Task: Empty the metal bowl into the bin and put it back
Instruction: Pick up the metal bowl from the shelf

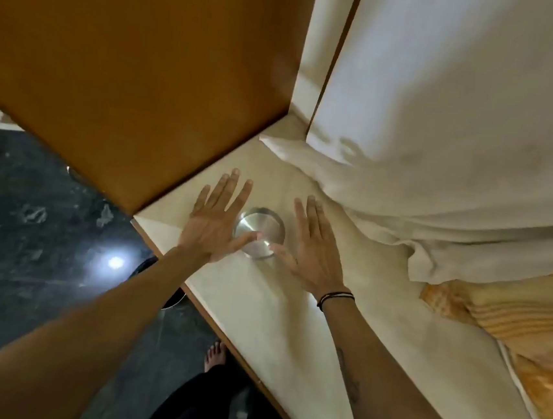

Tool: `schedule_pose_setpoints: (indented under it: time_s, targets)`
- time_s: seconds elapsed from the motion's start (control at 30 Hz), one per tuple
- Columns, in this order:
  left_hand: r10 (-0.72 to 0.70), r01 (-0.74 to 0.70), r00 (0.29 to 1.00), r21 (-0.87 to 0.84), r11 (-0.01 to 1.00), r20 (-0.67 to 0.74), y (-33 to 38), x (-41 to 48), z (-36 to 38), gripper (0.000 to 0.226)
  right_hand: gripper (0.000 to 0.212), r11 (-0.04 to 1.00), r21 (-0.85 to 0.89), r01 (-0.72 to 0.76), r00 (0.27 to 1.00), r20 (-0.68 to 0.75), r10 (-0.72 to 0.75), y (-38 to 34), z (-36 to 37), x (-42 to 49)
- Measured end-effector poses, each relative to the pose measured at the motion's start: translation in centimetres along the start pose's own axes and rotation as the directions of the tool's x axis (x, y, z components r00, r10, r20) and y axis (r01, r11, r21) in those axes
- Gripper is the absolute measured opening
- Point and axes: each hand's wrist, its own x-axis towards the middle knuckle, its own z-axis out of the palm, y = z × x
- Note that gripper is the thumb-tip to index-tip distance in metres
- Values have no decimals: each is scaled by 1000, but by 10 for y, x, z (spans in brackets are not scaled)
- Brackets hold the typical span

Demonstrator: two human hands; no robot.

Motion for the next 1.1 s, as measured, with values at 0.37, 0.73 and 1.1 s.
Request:
schedule_pose_setpoints:
  time_s: [0.37, 0.73, 1.1]
  targets:
    - [104, -16, 974, -397, 918, 201, -26, 9, 55, 149, 133, 985, 145, -90, 982, 179, 63, 7, 59, 13]
    - [7, 112, 985, -664, 739, 174, -25, 5, 40, 128, 126, 903, 376, -210, 970, 197, 144, -12, 34, 11]
    - [-166, 141, 984, -867, 479, 69, -27, -43, -37, 121, 117, 762, 648, -2, 1000, 8, -4, -52, -13, 5]
